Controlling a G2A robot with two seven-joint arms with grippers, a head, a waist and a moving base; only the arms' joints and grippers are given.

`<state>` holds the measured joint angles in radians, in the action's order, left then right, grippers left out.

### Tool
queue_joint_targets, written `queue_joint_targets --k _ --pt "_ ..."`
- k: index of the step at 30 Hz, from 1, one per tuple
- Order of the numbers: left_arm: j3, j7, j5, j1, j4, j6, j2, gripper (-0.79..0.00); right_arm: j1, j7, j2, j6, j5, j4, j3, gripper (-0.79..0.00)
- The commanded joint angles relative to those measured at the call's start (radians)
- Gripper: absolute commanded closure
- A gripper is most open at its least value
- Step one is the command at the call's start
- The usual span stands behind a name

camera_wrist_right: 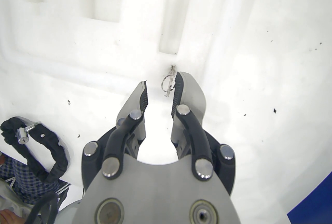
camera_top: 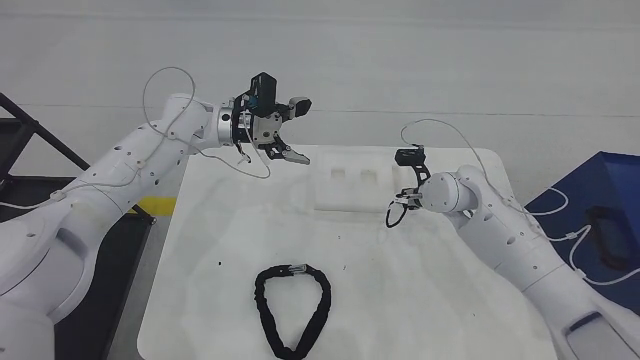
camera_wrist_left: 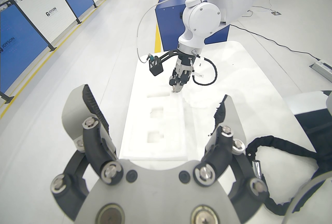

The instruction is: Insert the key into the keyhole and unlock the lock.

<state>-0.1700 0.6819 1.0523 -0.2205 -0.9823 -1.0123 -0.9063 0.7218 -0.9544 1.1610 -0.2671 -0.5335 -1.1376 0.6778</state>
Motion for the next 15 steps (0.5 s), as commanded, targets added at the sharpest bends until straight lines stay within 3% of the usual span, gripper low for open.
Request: queue_joint_targets --k 1,3,5,15 --pt "0.000 0.000 0.000 0.000 0.000 0.000 0.000 -0.785 -0.003 0.002 0.005 0.003 0.003 0.015 -0.001 -0.212" --pt "0.000 0.000 0.000 0.000 0.000 0.000 0.000 -0.785 -0.006 0.004 0.011 0.005 0.005 0.029 -0.002 -0.206" --pt "0.000 0.000 0.000 0.000 0.000 0.000 0.000 -0.785 -0.009 0.007 0.017 0.006 0.010 0.044 -0.003 -0.354" --pt "0.000 0.000 0.000 0.000 0.000 0.000 0.000 -0.785 -0.031 0.015 0.048 0.003 0.003 0.115 -0.020 -0.259"
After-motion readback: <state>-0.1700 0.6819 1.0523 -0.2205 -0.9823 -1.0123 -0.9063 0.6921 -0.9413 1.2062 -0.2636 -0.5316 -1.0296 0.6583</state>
